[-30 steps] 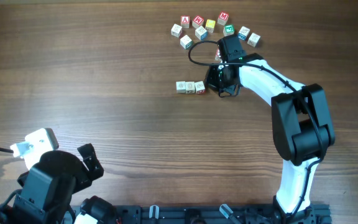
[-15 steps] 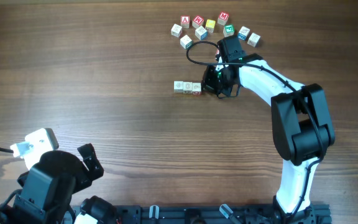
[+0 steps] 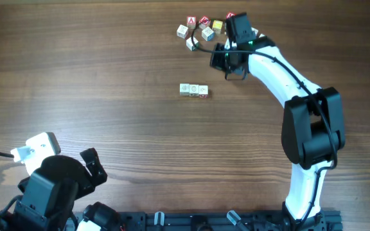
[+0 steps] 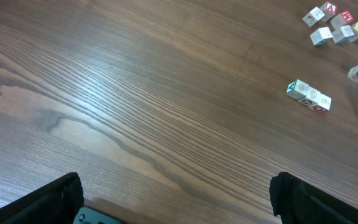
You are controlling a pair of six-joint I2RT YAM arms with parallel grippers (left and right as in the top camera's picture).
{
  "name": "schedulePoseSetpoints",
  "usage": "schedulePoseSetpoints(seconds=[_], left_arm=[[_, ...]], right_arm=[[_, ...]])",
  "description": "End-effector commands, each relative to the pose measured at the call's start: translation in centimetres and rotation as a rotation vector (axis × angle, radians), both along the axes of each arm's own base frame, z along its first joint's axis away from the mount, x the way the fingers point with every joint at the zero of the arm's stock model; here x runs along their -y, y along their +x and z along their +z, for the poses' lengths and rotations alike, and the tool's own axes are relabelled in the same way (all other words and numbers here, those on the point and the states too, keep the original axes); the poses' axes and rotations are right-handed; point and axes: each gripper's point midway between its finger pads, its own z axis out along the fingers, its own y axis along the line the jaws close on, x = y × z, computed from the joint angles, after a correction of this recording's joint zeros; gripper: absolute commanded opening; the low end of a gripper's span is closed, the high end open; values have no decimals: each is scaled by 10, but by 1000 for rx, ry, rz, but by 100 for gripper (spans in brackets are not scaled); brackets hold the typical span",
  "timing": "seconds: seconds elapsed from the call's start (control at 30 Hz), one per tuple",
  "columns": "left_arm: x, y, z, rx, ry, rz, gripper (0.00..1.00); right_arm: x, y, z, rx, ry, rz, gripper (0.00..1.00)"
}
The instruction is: Form a horizontal line
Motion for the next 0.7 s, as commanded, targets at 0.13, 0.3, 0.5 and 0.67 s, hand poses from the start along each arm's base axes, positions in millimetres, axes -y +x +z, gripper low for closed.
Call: schedulePoseSetpoints(seconds=[0.13,0.3,0.5,0.67], left_arm=[[-2,0,1,10,0,20,100],[-2,0,1,10,0,20,100],[-2,0,1,10,0,20,100],[-2,0,1,10,0,20,100]], right_arm=[[-81,14,22,202,50,160,5],[-106,16,36,253,113,150,4],[-107,12,15,199,100,119,5],[-104,-5,-24,81,65,130,5]])
